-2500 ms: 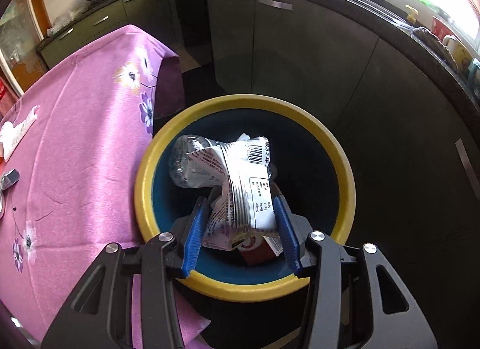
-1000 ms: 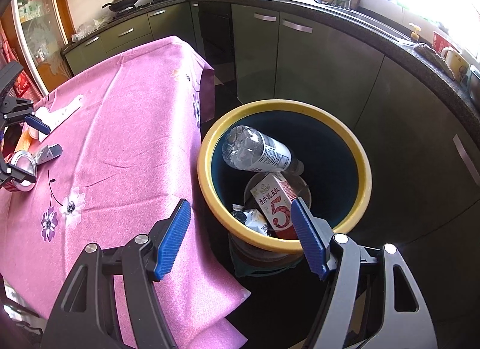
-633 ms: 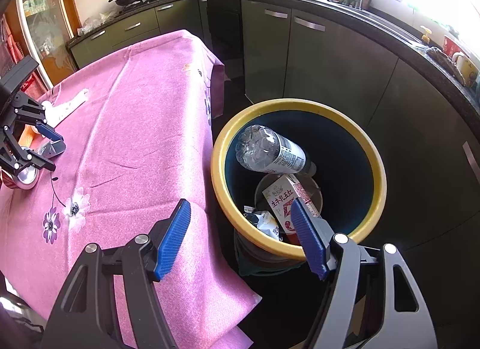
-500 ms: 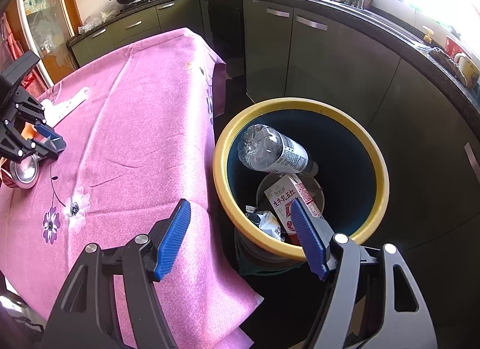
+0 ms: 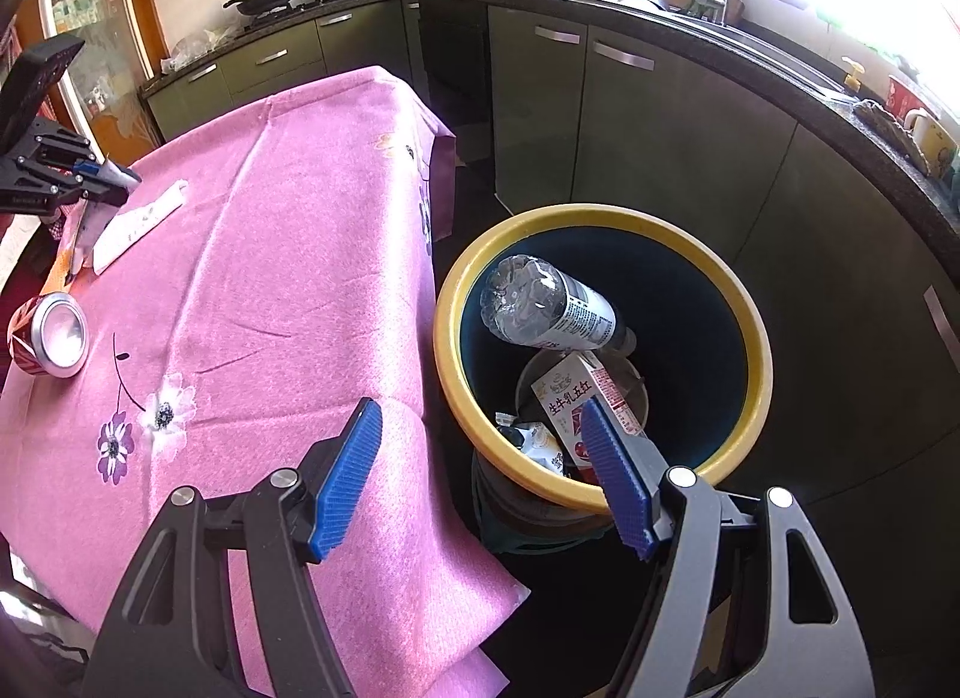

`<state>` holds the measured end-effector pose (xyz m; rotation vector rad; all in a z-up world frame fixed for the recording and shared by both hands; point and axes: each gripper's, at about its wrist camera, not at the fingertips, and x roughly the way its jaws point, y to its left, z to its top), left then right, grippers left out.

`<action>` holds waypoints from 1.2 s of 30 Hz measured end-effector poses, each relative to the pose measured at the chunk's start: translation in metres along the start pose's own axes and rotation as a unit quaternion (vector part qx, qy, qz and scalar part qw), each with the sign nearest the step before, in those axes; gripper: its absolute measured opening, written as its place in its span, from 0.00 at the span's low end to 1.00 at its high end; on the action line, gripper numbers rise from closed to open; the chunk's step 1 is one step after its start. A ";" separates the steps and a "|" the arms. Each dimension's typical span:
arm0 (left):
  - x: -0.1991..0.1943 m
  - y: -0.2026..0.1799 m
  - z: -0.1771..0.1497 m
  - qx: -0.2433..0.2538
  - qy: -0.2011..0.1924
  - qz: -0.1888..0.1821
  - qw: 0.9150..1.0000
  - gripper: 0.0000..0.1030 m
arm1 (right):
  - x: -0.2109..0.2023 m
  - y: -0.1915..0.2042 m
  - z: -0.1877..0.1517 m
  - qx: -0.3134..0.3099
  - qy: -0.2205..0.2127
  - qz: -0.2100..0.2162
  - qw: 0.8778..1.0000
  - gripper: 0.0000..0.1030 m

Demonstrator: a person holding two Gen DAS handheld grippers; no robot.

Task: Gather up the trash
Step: 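Carry the tube over the bin and open the left gripper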

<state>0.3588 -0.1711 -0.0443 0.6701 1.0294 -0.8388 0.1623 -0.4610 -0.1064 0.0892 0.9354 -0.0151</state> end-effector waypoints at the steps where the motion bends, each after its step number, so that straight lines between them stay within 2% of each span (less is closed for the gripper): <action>1: -0.008 -0.005 0.004 0.000 -0.011 0.005 1.000 0.12 | -0.003 -0.001 -0.001 0.001 -0.003 0.000 1.000 0.67; 5: -0.031 -0.042 0.028 0.013 -0.048 0.004 0.999 0.12 | -0.015 -0.009 -0.004 0.006 -0.015 -0.005 1.000 0.67; 9: -0.033 -0.096 0.068 0.048 -0.064 -0.031 0.996 0.12 | -0.030 -0.026 -0.010 0.018 -0.028 -0.023 0.999 0.67; 17: 0.019 -0.218 0.160 0.140 -0.067 -0.079 0.985 0.12 | -0.059 -0.076 -0.042 0.063 -0.032 -0.054 0.996 0.67; 22: 0.060 -0.256 0.206 0.149 -0.085 -0.090 0.981 0.12 | -0.071 -0.105 -0.065 0.097 -0.027 -0.070 0.992 0.67; 24: 0.075 -0.263 0.223 0.140 -0.100 -0.092 0.981 0.16 | -0.073 -0.113 -0.074 0.107 -0.024 -0.074 0.991 0.67; 25: 0.082 -0.266 0.228 0.131 -0.105 -0.091 0.982 0.18 | -0.074 -0.116 -0.077 0.112 -0.022 -0.076 0.991 0.67; 27: 0.095 -0.270 0.236 0.114 -0.105 -0.091 0.984 0.47 | -0.075 -0.121 -0.083 0.119 -0.020 -0.076 0.990 0.67; 28: 0.099 -0.273 0.238 0.111 -0.106 -0.081 0.985 0.53 | -0.075 -0.122 -0.084 0.121 -0.019 -0.074 0.990 0.67; 29: 0.100 -0.275 0.237 0.111 -0.108 -0.071 0.985 0.56 | -0.075 -0.123 -0.086 0.121 -0.019 -0.073 0.990 0.67; 32: 0.091 -0.276 0.230 0.118 -0.108 -0.061 0.985 0.56 | -0.076 -0.123 -0.088 0.119 -0.018 -0.069 0.990 0.67; 36: 0.049 -0.269 0.203 0.122 -0.135 -0.049 0.982 0.56 | -0.075 -0.120 -0.086 0.111 -0.018 -0.064 0.992 0.67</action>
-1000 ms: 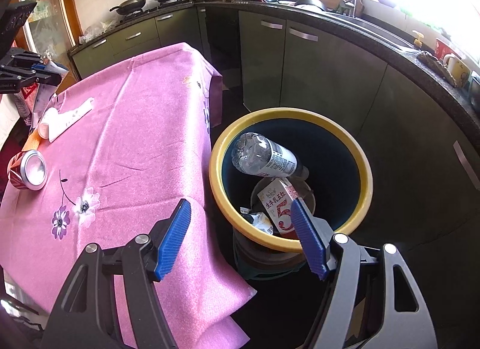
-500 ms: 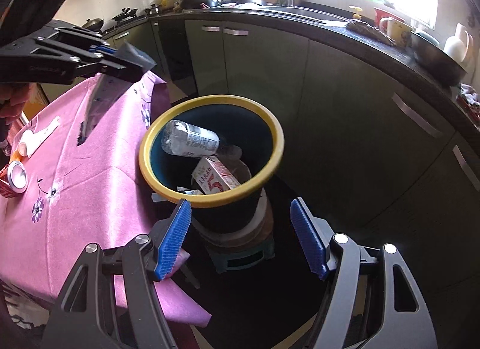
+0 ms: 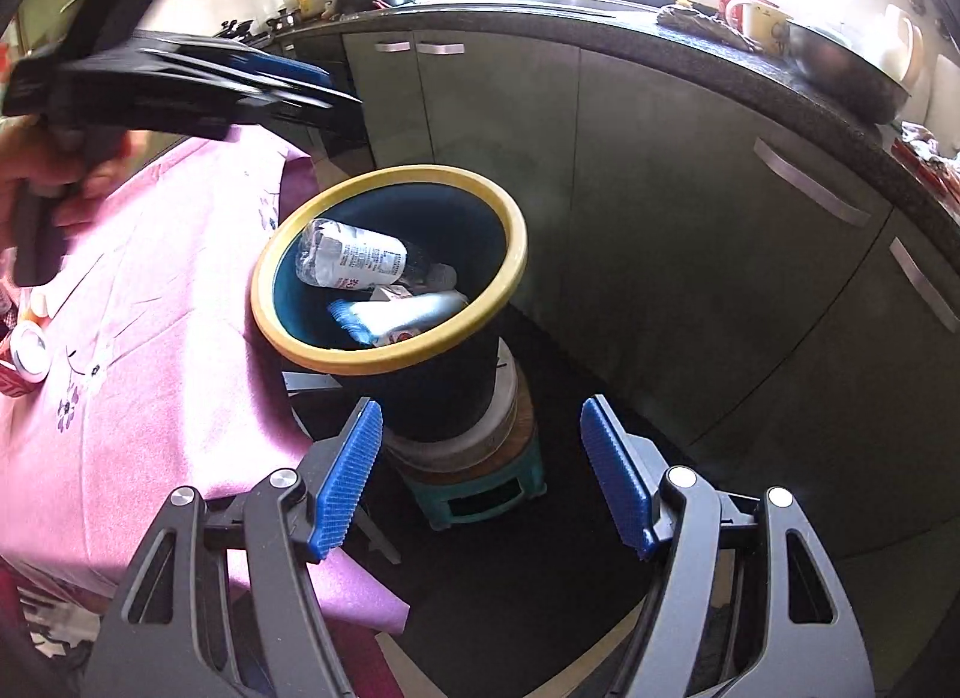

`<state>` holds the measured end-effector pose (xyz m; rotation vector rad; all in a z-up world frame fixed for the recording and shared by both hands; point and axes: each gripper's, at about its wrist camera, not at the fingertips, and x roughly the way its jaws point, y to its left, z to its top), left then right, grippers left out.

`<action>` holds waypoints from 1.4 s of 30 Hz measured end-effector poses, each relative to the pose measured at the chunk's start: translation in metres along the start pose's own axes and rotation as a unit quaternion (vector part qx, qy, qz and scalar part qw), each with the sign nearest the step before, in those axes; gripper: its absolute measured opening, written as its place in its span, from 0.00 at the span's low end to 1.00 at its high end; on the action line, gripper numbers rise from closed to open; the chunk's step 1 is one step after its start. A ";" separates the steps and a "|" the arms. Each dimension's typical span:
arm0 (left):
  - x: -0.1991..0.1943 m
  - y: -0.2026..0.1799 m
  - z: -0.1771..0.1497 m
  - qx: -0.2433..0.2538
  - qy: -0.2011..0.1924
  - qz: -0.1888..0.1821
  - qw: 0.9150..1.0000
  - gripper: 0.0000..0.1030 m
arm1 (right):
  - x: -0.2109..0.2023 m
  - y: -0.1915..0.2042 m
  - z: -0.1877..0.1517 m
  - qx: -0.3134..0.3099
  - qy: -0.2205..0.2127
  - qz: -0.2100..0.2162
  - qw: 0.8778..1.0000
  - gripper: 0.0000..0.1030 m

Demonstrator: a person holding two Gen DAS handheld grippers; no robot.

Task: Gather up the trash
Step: 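Carry the tube over the bin and open the left gripper, then grasp the red Coca-Cola can with the right gripper and lift it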

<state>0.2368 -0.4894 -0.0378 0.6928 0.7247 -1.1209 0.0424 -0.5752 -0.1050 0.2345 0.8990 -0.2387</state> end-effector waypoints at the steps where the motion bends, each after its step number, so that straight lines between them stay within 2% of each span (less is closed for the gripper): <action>1: -0.014 0.001 -0.006 -0.010 -0.007 -0.003 1.000 0.56 | 0.001 0.003 0.002 -0.003 0.000 0.002 1.000 0.67; 3: -0.046 0.001 -0.021 -0.026 -0.023 -0.007 0.999 0.60 | 0.000 0.011 0.004 -0.017 0.000 0.008 1.000 0.67; 5: -0.077 -0.001 -0.040 -0.038 -0.039 0.006 0.998 0.62 | 0.000 0.021 0.008 -0.034 0.000 0.013 0.999 0.67; 9: -0.139 0.004 -0.095 -0.088 -0.069 0.019 0.994 0.73 | 0.000 0.047 0.020 -0.083 0.003 0.036 0.996 0.67; 10: -0.153 0.006 -0.111 -0.105 -0.075 0.023 0.991 0.75 | -0.001 0.055 0.023 -0.096 0.003 0.046 0.994 0.70; 11: -0.169 0.009 -0.129 -0.126 -0.083 0.032 0.988 0.79 | -0.002 0.065 0.027 -0.113 0.005 0.057 0.992 0.75; 14: -0.216 0.008 -0.179 -0.174 -0.109 0.069 0.976 0.85 | -0.006 0.101 0.041 -0.172 0.007 0.101 0.980 0.76; 18: -0.276 -0.001 -0.247 -0.226 -0.140 0.131 0.955 0.90 | -0.013 0.164 0.062 -0.256 0.009 0.179 0.950 0.79; 21: -0.307 -0.015 -0.293 -0.245 -0.138 0.193 0.940 0.92 | -0.020 0.224 0.072 -0.341 0.010 0.226 0.912 0.85; 22: -0.314 -0.020 -0.308 -0.253 -0.133 0.211 0.935 0.92 | -0.023 0.247 0.072 -0.377 0.011 0.242 0.894 0.89; 24: -0.328 -0.026 -0.337 -0.275 -0.130 0.237 0.923 0.93 | -0.029 0.296 0.068 -0.449 0.007 0.271 0.852 0.90; 27: -0.343 -0.032 -0.375 -0.316 -0.134 0.247 0.906 0.93 | -0.035 0.357 0.055 -0.539 0.013 0.307 0.784 0.95; 29: -0.350 -0.035 -0.398 -0.341 -0.142 0.248 0.896 0.93 | -0.036 0.399 0.044 -0.595 0.024 0.311 0.741 0.95; 31: -0.357 -0.034 -0.414 -0.362 -0.148 0.248 0.887 0.93 | -0.030 0.434 0.035 -0.641 0.033 0.295 0.707 0.95; 34: -0.360 -0.033 -0.431 -0.384 -0.156 0.244 0.877 0.93 | -0.008 0.477 0.032 -0.685 0.080 0.280 0.668 0.95; 35: -0.360 -0.032 -0.435 -0.390 -0.159 0.241 0.874 0.93 | 0.000 0.488 0.031 -0.694 0.096 0.273 0.659 0.95; 38: -0.356 -0.028 -0.442 -0.404 -0.161 0.233 0.870 0.93 | 0.030 0.512 0.026 -0.713 0.151 0.252 0.636 0.93; 42: -0.351 -0.022 -0.451 -0.414 -0.161 0.219 0.868 0.93 | 0.054 0.532 0.015 -0.734 0.187 0.233 0.610 0.87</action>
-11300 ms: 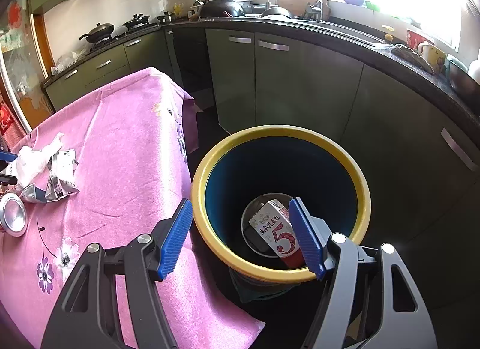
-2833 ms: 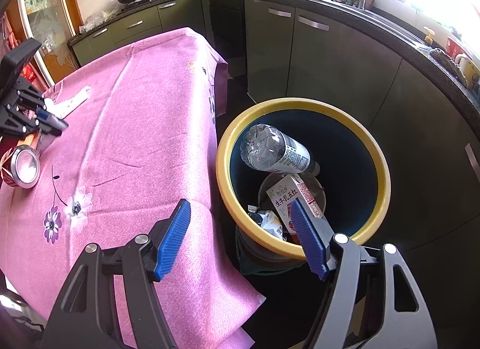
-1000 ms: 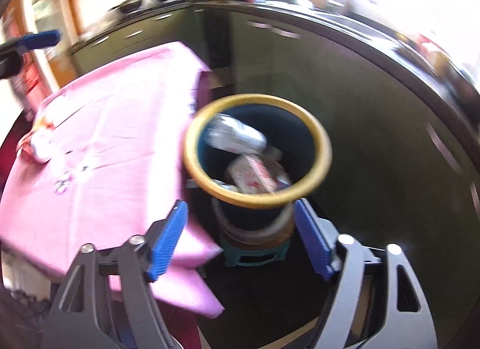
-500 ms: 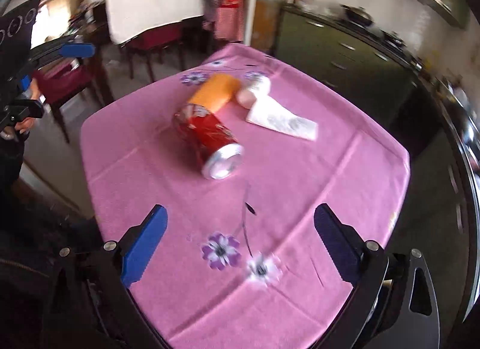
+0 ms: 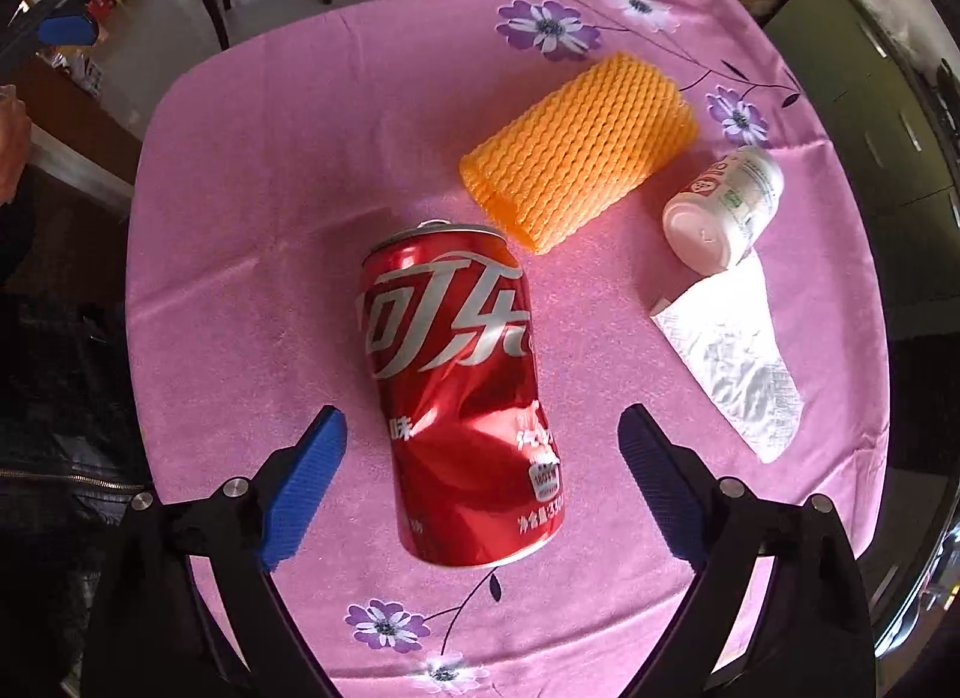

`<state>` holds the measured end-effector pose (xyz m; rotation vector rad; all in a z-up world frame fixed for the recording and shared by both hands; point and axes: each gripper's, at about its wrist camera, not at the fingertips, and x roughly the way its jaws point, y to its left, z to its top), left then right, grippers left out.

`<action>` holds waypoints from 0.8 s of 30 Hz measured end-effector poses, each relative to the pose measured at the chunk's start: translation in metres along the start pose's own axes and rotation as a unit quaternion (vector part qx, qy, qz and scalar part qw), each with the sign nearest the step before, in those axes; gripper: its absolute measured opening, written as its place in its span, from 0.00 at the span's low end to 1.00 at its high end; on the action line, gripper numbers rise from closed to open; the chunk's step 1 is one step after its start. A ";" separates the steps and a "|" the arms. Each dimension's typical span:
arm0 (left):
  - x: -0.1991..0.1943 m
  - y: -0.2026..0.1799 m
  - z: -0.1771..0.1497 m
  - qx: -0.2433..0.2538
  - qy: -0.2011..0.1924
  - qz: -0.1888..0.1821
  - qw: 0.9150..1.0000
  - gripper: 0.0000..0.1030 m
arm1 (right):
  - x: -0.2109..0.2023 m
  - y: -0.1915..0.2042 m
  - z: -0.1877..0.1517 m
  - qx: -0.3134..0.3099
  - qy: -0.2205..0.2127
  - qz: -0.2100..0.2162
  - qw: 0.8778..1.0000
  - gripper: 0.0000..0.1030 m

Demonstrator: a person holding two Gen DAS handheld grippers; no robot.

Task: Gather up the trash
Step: 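Grasp the red Coca-Cola can with the right gripper and lift it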

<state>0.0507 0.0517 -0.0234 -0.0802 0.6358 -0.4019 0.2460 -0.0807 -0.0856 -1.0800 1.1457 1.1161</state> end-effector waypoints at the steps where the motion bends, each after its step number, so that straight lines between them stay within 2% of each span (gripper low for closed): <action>1: 0.002 0.002 0.000 -0.002 0.003 -0.001 1.000 0.93 | 0.004 0.001 0.003 -0.004 0.006 0.006 1.000 0.87; 3: 0.007 0.006 -0.002 -0.007 0.007 -0.003 1.000 0.93 | 0.012 0.003 0.009 -0.016 0.017 0.007 1.000 0.81; 5: 0.010 0.009 -0.003 -0.014 0.011 -0.008 1.000 0.93 | 0.020 0.005 0.012 -0.025 0.034 0.006 0.999 0.69; 9: 0.015 0.012 -0.004 -0.016 0.016 -0.012 1.000 0.93 | 0.025 0.007 0.012 -0.036 0.051 0.008 0.998 0.63; 10: 0.016 0.012 -0.005 -0.017 0.017 -0.013 1.000 0.93 | 0.024 0.007 0.012 -0.037 0.051 0.007 0.998 0.59; 11: 0.016 0.013 -0.005 -0.018 0.018 -0.014 1.000 0.93 | 0.023 0.006 0.012 -0.037 0.049 0.005 0.998 0.50; 12: 0.017 0.013 -0.006 -0.020 0.019 -0.015 1.000 0.93 | 0.022 0.006 0.012 -0.037 0.048 0.002 0.998 0.47; 18: 0.024 0.015 -0.008 -0.023 0.027 -0.021 0.999 0.93 | 0.020 0.009 0.004 -0.035 0.045 -0.017 0.998 0.47; 24: 0.026 0.009 -0.007 -0.017 0.029 -0.029 0.999 0.93 | 0.006 0.006 -0.010 -0.007 0.016 -0.014 1.000 0.47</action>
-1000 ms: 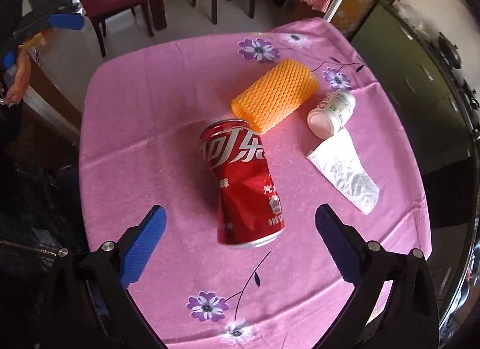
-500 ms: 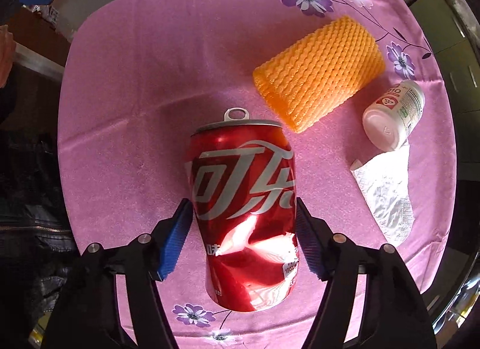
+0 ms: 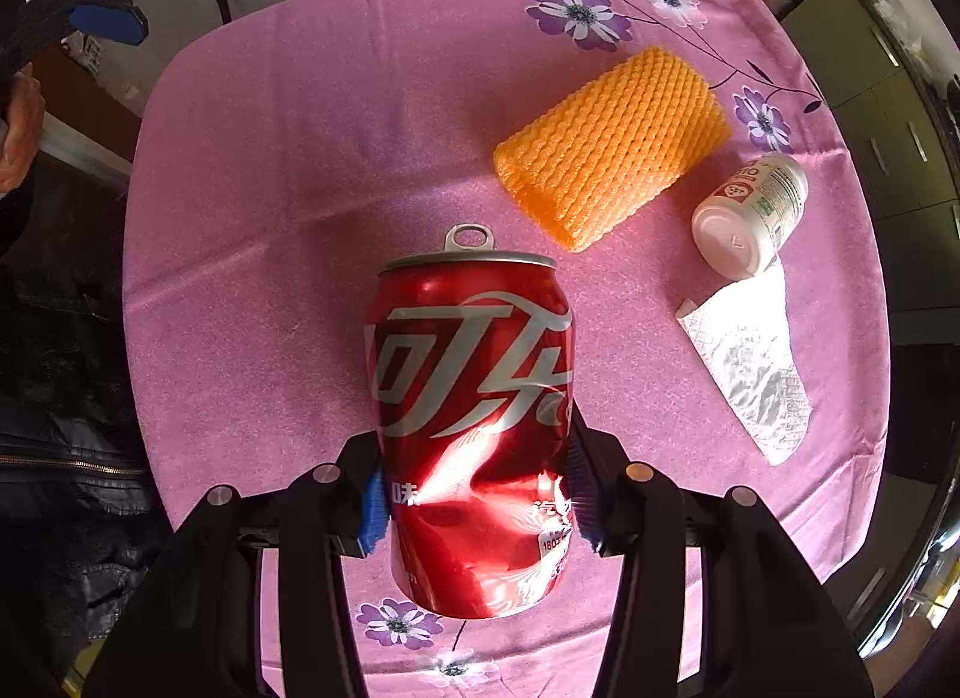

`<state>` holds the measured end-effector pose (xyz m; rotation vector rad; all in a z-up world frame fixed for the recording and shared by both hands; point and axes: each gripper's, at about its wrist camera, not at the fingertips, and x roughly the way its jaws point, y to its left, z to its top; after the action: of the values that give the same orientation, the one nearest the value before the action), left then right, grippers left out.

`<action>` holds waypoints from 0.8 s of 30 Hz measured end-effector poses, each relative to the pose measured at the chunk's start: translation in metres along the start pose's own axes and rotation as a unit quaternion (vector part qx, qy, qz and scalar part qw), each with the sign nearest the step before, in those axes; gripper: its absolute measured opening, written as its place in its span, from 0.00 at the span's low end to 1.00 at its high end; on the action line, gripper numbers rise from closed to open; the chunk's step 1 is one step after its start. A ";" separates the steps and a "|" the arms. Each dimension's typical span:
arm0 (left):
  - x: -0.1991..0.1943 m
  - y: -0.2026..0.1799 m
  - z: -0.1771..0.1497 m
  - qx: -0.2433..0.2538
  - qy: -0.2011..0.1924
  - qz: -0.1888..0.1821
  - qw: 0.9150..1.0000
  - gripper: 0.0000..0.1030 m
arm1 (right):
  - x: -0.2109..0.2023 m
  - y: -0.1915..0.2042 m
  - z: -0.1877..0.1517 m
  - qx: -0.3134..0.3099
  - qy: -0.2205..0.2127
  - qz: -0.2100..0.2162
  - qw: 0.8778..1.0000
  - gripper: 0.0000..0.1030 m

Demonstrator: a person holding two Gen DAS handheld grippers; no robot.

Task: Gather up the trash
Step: 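Grasp the red Coca-Cola can with the right gripper and lift it, then carry the can over the bin and open the right gripper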

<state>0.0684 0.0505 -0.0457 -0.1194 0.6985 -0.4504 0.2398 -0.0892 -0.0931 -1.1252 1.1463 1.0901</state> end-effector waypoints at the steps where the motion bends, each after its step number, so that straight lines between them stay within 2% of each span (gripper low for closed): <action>1: 0.001 -0.001 0.000 0.001 0.000 -0.001 1.000 0.93 | -0.002 -0.002 -0.004 0.004 -0.002 -0.001 1.000 0.47; 10: 0.013 -0.019 0.002 0.019 0.007 -0.018 1.000 0.93 | -0.028 -0.006 -0.060 0.065 -0.023 -0.007 0.998 0.47; 15: 0.021 -0.033 0.003 0.034 0.012 -0.036 0.999 0.93 | -0.054 -0.009 -0.122 0.146 -0.045 -0.016 0.988 0.47; 20: 0.030 -0.047 0.006 0.052 0.018 -0.053 0.997 0.93 | -0.069 -0.026 -0.200 0.254 -0.043 -0.053 0.965 0.47; 24: 0.039 -0.058 0.010 0.061 0.022 -0.064 0.996 0.93 | -0.063 -0.053 -0.277 0.363 -0.016 -0.099 0.926 0.47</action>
<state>0.0801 -0.0191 -0.0463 -0.0391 0.7063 -0.6179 0.2564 -0.3731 -0.0440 -0.6091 1.2309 0.4462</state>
